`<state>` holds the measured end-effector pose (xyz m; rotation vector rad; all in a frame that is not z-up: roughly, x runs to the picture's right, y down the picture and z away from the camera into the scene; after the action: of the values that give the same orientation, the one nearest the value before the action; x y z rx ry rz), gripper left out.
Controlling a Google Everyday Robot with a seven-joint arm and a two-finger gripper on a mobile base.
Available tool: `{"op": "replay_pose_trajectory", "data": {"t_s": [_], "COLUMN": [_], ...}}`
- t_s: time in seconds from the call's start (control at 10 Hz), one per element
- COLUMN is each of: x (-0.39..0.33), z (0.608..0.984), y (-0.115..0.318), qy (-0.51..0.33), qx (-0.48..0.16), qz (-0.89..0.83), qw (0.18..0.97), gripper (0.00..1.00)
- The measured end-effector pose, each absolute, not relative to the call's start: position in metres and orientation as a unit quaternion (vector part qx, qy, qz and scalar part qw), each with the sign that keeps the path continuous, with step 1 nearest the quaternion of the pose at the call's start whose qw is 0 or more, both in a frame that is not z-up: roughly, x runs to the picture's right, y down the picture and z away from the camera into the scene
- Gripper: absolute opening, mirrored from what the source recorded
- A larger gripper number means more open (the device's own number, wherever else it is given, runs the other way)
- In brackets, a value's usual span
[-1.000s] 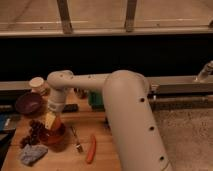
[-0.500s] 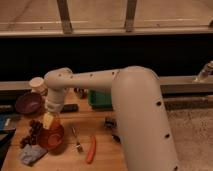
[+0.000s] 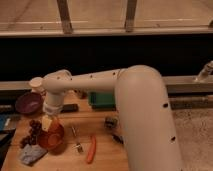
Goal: Place apple in red bowl
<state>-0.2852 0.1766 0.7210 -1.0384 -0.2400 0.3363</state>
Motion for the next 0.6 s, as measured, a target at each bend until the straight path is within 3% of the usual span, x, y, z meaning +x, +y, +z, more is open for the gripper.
{"op": "replay_pose_trajectory", "data": {"t_s": [0.4,0.6], "x": [-0.284,-0.278], "z": [0.712,0.706], "y": [0.170,0.152], "qy": [-0.117,-0.113], "qx": [-0.468,-0.416], "qz": [0.162,0.181], "qw": [0.861,0.884], "gripper": [0.62,0.62]}}
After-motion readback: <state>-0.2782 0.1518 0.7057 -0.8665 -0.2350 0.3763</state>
